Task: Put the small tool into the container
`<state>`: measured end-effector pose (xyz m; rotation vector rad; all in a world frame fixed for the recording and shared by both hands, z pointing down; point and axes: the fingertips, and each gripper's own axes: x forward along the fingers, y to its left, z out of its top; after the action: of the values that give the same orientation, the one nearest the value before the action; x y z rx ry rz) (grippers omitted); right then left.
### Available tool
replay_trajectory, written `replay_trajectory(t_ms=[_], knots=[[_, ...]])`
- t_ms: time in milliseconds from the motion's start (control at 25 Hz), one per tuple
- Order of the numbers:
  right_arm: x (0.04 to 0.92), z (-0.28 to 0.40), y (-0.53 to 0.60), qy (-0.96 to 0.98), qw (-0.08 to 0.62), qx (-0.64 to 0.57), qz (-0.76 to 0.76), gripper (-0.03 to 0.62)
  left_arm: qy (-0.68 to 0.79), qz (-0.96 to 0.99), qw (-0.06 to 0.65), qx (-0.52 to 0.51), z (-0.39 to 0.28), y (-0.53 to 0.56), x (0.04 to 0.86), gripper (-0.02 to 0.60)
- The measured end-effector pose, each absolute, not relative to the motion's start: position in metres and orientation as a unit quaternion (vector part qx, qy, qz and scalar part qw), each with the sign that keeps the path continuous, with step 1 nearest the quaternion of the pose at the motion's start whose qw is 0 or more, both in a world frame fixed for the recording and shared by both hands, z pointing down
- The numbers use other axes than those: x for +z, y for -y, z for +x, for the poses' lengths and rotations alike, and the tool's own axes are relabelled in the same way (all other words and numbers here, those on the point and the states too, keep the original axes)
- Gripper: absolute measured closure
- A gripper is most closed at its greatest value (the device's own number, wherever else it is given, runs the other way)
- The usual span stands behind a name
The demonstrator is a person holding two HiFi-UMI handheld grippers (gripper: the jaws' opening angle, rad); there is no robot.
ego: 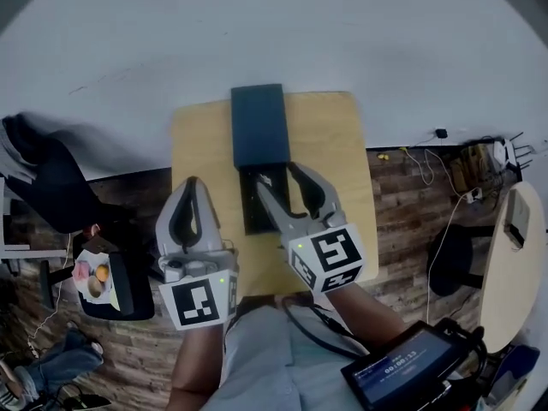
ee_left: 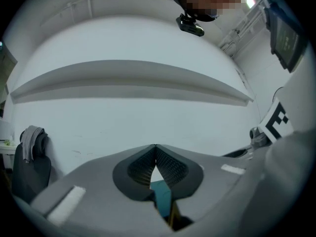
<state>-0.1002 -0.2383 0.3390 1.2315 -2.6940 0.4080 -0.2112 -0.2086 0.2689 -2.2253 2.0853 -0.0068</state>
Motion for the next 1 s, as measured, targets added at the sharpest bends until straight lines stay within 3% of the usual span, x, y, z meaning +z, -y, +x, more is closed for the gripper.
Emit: replay_trajectory(t_ms=[320,1000], knots=[[0.275,-0.071,0.202,0.910,0.023,0.063,0.409,0.592,-0.689,-0.721,0.073,0.010,-0.166,0.171,0.231,0.571],[0.239,-0.062,0.163,0.916,0.012,-0.009,0.400,0.592,-0.695,-0.712,0.101,0.023,-0.152,0.138,0.205,0.570]])
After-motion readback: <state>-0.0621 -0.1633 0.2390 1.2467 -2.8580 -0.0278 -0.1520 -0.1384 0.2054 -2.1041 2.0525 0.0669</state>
